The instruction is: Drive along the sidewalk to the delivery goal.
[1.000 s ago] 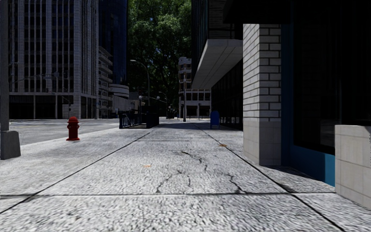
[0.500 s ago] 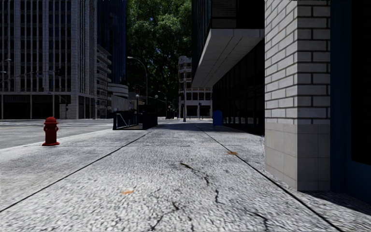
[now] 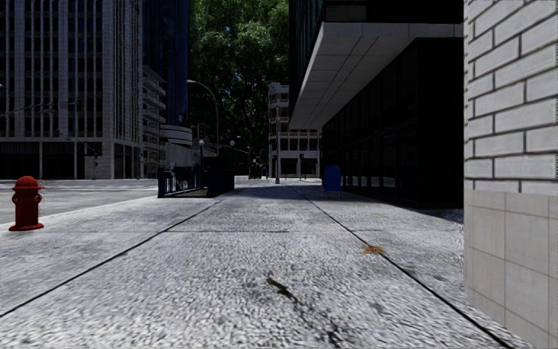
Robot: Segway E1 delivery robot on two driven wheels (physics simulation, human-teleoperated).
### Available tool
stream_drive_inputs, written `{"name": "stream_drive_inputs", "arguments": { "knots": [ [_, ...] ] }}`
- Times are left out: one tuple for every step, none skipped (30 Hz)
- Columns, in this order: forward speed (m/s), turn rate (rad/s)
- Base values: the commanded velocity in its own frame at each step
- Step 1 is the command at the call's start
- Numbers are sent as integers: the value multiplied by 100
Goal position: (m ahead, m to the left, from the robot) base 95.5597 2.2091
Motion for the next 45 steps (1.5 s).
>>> {"name": "stream_drive_inputs", "arguments": {
  "knots": [
    [200,0],
    [200,0],
    [200,0],
    [200,0],
    [200,0],
    [200,0],
    [200,0],
    [200,0],
    [200,0],
    [200,0],
    [200,0],
    [200,0],
    [200,0],
    [200,0],
    [200,0],
    [200,0],
    [200,0],
    [200,0],
    [200,0],
    [200,0],
    [200,0],
    [200,0],
    [200,0],
    [200,0],
    [200,0],
    [200,0],
    [200,0],
    [200,0],
    [200,0],
    [200,0],
    [200,0],
    [200,0],
    [200,0],
    [200,0],
    [200,0],
    [200,0],
    [200,0],
    [200,0],
    [200,0],
    [200,0],
    [200,0],
    [200,0],
    [200,0],
    [200,0],
    [200,0]
  ]
}}
